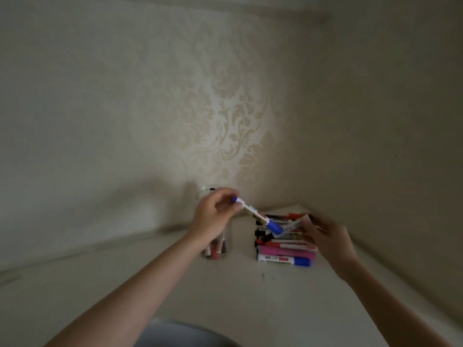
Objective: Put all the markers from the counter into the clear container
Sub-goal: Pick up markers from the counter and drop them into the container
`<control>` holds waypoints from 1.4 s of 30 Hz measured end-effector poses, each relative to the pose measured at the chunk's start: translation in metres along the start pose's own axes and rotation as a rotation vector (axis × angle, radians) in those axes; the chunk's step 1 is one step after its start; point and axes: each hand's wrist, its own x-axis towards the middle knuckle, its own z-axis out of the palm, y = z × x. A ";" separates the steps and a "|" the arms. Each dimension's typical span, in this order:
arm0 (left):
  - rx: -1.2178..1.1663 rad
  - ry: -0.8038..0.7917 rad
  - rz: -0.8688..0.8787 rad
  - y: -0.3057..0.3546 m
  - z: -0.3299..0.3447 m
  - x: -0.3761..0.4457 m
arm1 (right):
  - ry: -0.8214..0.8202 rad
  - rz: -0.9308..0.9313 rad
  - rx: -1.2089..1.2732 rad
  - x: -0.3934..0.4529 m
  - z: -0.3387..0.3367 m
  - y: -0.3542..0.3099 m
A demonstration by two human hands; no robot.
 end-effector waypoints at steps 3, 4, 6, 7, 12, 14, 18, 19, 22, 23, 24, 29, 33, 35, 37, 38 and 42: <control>-0.084 0.225 0.051 0.031 -0.046 0.027 | 0.087 -0.050 0.119 0.017 0.010 -0.043; -0.066 0.278 0.054 0.036 -0.063 0.036 | 0.112 -0.069 0.165 0.023 0.014 -0.056; 0.034 0.335 0.056 0.037 -0.091 0.051 | 0.160 -0.127 0.201 0.033 0.027 -0.081; 0.109 0.337 0.057 0.034 -0.098 0.056 | 0.177 -0.163 0.185 0.038 0.035 -0.091; 0.395 0.194 0.040 0.006 -0.095 0.058 | 0.151 -0.276 0.101 0.054 0.092 -0.119; 0.442 0.133 0.025 -0.001 -0.087 0.058 | 0.085 -0.292 0.036 0.056 0.112 -0.118; 0.650 -0.106 -0.010 -0.008 -0.085 0.054 | -0.035 -0.306 -0.135 0.055 0.137 -0.104; 0.648 -0.127 -0.006 -0.009 -0.086 0.051 | -0.051 -0.315 -0.193 0.055 0.141 -0.100; 0.611 -0.073 0.085 -0.013 -0.088 0.037 | -0.120 -0.363 -0.408 0.052 0.148 -0.086; 0.614 -0.055 0.142 -0.013 -0.086 0.032 | -0.132 -0.377 -0.506 0.051 0.146 -0.081; 0.618 -0.053 0.201 -0.014 -0.084 0.026 | -0.116 -0.389 -0.564 0.051 0.142 -0.075; 0.479 -0.376 0.255 -0.014 -0.050 -0.003 | -0.054 -0.256 -0.515 0.042 0.074 -0.032; 0.580 -0.615 0.133 -0.038 0.004 -0.021 | -0.051 -0.074 -0.668 0.023 0.014 0.024; 0.592 -0.629 0.084 -0.050 0.029 -0.026 | -0.060 -0.032 -0.696 0.011 -0.008 0.045; 0.603 -0.624 0.068 -0.059 0.051 -0.028 | -0.112 -0.044 -0.693 0.000 -0.021 0.060; 0.612 -0.618 0.059 -0.063 0.060 -0.029 | -0.158 -0.073 -0.702 -0.005 -0.025 0.065; 0.633 -0.544 0.013 -0.078 0.081 -0.028 | -0.251 -0.132 -0.691 -0.009 -0.025 0.078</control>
